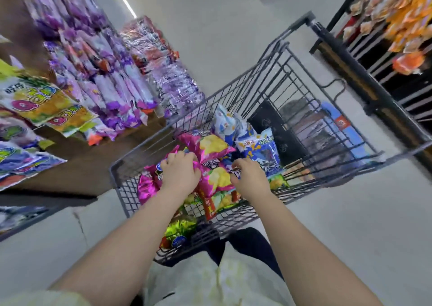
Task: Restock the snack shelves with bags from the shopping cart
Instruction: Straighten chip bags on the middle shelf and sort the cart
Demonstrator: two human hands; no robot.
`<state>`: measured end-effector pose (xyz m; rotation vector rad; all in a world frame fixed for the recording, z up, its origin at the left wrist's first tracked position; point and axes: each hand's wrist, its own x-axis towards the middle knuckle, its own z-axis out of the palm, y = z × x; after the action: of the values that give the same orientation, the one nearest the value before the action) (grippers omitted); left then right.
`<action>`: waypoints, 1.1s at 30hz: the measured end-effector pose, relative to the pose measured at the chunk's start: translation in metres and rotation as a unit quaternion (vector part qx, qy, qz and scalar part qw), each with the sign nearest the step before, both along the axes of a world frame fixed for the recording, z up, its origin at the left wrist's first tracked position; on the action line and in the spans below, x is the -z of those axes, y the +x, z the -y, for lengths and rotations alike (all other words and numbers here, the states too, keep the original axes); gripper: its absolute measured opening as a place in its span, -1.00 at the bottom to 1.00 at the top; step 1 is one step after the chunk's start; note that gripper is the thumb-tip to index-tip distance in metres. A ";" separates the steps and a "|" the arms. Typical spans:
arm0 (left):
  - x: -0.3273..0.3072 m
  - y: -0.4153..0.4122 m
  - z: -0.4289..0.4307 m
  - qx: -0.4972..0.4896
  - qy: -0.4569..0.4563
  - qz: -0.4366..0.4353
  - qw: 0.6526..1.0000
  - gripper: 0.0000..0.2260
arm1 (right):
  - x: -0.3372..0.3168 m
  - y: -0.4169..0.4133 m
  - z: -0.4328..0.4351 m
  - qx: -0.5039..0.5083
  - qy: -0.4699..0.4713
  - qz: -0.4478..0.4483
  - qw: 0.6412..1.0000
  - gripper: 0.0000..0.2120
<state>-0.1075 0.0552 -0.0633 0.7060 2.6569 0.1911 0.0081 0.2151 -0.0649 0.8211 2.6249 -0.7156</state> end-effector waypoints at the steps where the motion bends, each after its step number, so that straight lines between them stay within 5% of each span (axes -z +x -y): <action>1: 0.004 -0.003 -0.003 -0.022 0.006 0.008 1.000 -0.73 | 0.005 -0.005 -0.006 0.007 -0.022 -0.001 1.000 -0.69; 9: 0.059 -0.013 -0.040 -0.225 0.078 0.132 0.962 -0.68 | 0.047 -0.061 -0.066 0.164 -0.266 0.022 0.950 -0.76; 16: 0.097 -0.018 -0.079 -0.450 0.186 0.233 0.841 -0.70 | 0.093 -0.102 -0.106 0.168 -0.320 0.082 0.929 -0.63; 20: 0.113 -0.020 -0.089 -0.571 0.255 0.257 0.737 -0.68 | 0.112 -0.109 -0.119 0.130 -0.348 0.126 0.920 -0.61; 24: 0.123 -0.012 -0.088 -0.607 0.282 0.255 0.698 -0.71 | 0.124 -0.107 -0.126 0.156 -0.359 0.123 0.912 -0.63; 29: 0.112 0.015 -0.079 -0.658 0.362 0.327 0.573 -0.69 | 0.125 -0.102 -0.132 0.191 -0.375 0.115 0.900 -0.61; 33: 0.099 0.053 -0.059 -0.653 0.399 0.376 0.523 -0.62 | 0.118 -0.097 -0.127 0.139 -0.475 0.219 0.840 -0.56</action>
<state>-0.0546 0.1142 -0.1627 -1.1495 1.4771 1.6704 -0.0885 0.3418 -0.1827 0.8766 1.4408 -1.5029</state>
